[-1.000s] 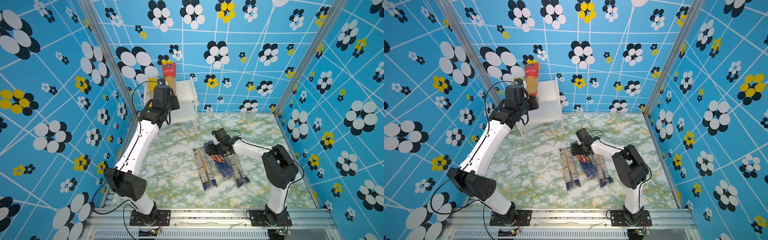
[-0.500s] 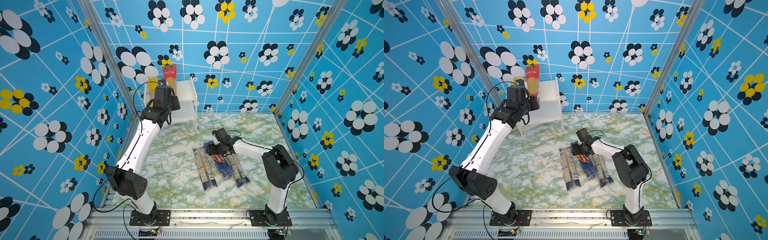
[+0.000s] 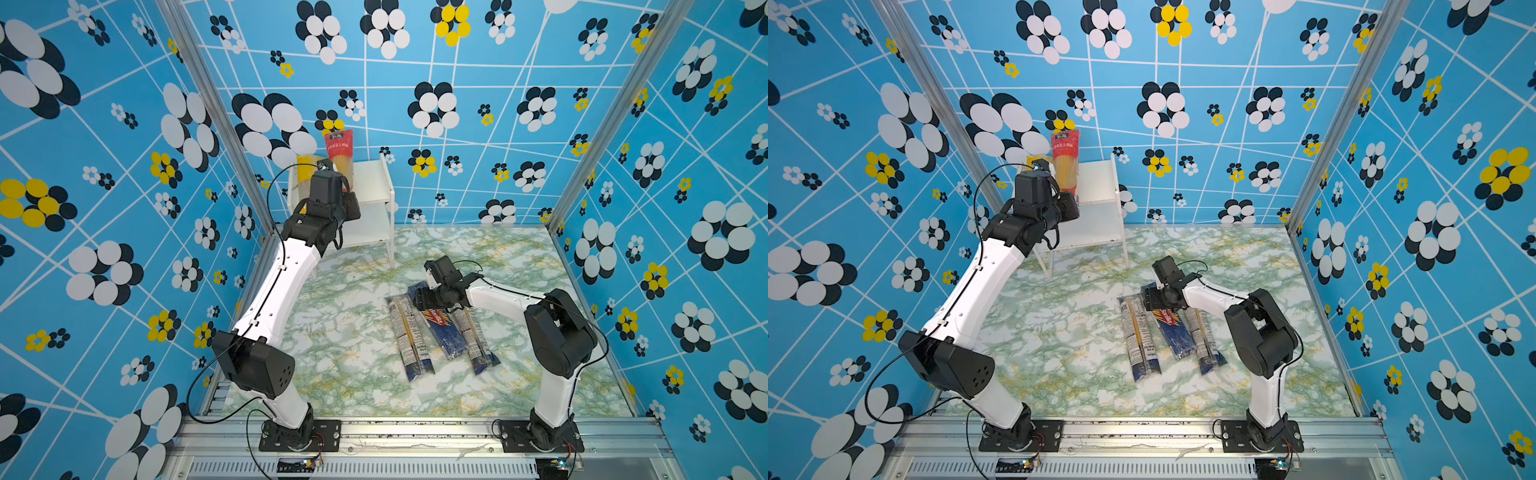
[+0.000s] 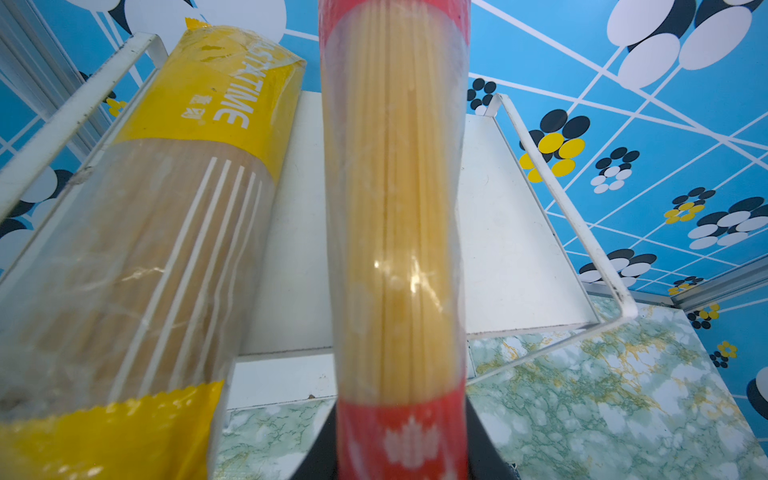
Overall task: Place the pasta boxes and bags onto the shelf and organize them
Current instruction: 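Lower the red bag onto the top tier beside the yellow bag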
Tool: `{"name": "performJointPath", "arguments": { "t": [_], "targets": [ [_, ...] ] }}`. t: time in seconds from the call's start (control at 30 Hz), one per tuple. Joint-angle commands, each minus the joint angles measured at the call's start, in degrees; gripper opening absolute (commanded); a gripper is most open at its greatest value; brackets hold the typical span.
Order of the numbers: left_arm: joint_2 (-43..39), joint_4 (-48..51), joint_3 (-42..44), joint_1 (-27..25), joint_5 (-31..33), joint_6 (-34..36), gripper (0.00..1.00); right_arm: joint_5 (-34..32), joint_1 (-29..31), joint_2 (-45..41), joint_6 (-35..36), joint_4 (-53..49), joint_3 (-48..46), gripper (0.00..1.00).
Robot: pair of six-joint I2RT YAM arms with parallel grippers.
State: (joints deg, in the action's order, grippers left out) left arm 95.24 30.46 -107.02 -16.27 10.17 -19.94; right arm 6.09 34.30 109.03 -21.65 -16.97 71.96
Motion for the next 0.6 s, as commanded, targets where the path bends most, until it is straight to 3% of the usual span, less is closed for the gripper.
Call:
{"name": "performJointPath", "arguments": {
  "t": [0.0, 0.57],
  "targets": [
    [-1.3, -10.0, -4.5, -0.3, 2.0, 0.0, 0.18, -0.5, -0.8, 2.9, -0.1, -4.7, -2.1, 0.74],
    [-1.3, -9.6, -3.8, -0.3, 2.5, -0.4, 0.26, 0.1, -0.9, 3.3, -0.1, -4.4, -2.7, 0.74]
  ]
}}
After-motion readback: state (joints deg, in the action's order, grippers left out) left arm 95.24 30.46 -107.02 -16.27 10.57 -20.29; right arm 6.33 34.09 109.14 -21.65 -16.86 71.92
